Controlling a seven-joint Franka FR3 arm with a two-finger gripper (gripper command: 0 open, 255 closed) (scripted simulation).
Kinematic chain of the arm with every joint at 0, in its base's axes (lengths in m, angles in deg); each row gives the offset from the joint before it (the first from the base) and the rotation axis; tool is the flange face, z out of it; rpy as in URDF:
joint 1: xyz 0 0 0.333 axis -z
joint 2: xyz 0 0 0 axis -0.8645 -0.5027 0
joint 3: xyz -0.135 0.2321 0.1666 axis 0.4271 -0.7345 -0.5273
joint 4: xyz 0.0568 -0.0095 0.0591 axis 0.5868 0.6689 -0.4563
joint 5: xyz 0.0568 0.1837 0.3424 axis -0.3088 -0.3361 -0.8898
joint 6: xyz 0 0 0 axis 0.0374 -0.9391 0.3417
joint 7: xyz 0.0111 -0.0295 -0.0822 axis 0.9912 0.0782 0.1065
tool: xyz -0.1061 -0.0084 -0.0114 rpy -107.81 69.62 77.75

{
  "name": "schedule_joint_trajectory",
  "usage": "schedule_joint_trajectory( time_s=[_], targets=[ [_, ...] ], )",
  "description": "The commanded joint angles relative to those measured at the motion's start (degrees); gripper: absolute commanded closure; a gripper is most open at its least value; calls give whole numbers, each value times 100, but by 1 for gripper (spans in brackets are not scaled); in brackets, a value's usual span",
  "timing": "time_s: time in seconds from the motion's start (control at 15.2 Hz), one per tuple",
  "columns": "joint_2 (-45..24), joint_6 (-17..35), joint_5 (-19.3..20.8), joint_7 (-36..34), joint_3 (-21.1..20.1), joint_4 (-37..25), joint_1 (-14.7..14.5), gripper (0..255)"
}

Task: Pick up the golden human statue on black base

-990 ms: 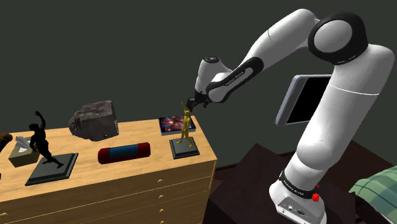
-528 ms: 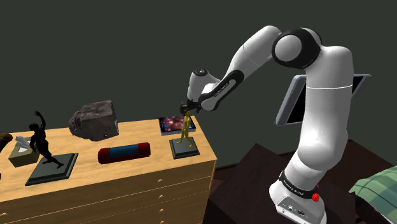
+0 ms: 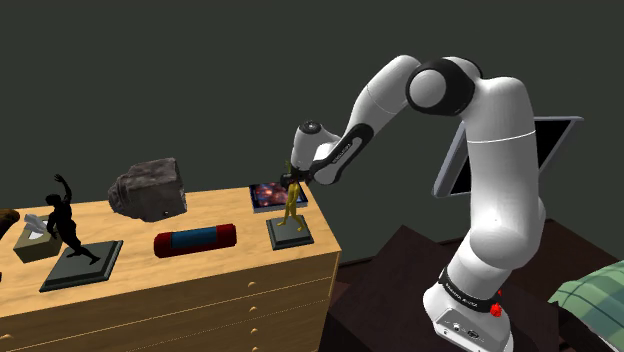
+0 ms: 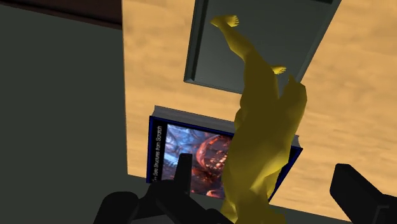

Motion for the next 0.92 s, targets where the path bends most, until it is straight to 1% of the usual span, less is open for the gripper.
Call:
schedule_joint_trajectory(
  time_s=[0.0, 0.07, 0.13, 0.66, 0.86],
  targets=[
    [-115, 75, 57, -66, 53, -45, -35, 0],
    [-115, 75, 57, -65, 53, -45, -35, 0],
    [-130, 79, 56, -61, 54, -58, -31, 255],
    [-136, 86, 59, -60, 58, -59, -29, 255],
    [18, -26, -23, 31, -21, -11, 18, 255]
  ],
)
